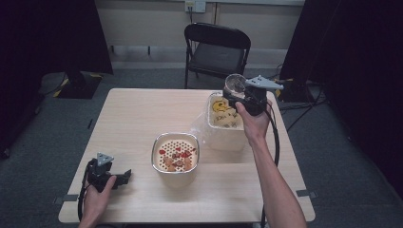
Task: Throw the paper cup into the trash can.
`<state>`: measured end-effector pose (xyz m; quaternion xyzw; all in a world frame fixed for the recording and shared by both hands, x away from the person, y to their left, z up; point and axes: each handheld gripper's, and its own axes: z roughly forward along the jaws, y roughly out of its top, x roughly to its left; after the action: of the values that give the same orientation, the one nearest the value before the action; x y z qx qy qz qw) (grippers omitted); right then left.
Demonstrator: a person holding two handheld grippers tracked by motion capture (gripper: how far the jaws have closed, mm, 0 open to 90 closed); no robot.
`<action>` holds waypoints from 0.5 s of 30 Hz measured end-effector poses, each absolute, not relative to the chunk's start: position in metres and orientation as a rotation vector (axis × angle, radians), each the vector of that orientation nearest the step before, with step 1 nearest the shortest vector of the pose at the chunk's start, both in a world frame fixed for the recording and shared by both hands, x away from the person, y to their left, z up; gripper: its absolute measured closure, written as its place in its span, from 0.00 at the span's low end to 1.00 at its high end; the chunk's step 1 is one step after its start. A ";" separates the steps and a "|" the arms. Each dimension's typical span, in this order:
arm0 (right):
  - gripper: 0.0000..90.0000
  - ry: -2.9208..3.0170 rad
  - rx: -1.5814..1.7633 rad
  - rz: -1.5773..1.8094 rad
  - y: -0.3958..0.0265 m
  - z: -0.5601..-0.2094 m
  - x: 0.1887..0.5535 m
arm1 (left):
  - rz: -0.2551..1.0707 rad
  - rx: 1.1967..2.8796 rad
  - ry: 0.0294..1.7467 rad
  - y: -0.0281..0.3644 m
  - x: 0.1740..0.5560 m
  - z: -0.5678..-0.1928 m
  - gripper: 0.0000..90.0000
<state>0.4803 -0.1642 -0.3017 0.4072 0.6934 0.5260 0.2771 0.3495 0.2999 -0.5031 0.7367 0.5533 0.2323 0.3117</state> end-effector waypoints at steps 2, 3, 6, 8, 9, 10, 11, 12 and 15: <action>0.52 1.863 1.111 1.411 -0.166 -0.303 0.483 | 0.613 1.945 1.460 0.300 0.349 -0.503 0.00; 0.52 1.862 1.123 1.410 -0.169 -0.305 0.485 | 0.612 1.945 1.460 0.300 0.349 -0.503 0.00; 0.49 1.868 1.163 1.399 -0.175 -0.311 0.492 | 0.614 1.944 1.461 0.300 0.349 -0.503 0.00; 0.46 1.876 1.170 1.388 -0.175 -0.313 0.493 | 0.613 1.945 1.460 0.300 0.349 -0.503 0.00; 0.44 1.878 1.173 1.378 -0.175 -0.314 0.494 | 0.613 1.946 1.460 0.300 0.349 -0.503 0.00; 0.43 1.882 1.174 1.376 -0.175 -0.315 0.495 | 0.613 1.943 1.460 0.300 0.350 -0.503 0.00; 0.41 1.883 1.177 1.378 -0.174 -0.316 0.496 | 0.612 1.944 1.460 0.300 0.350 -0.503 0.00; 0.41 1.883 1.177 1.378 -0.174 -0.316 0.496 | 0.612 1.944 1.460 0.300 0.350 -0.503 0.00; 0.32 1.907 1.182 1.375 -0.173 -0.316 0.499 | 0.612 1.945 1.460 0.300 0.349 -0.503 0.00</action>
<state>0.4989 -0.1727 -0.3163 0.4347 0.7013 0.5056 0.2521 0.3495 0.2999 -0.5031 0.7369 0.5532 0.2319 0.3117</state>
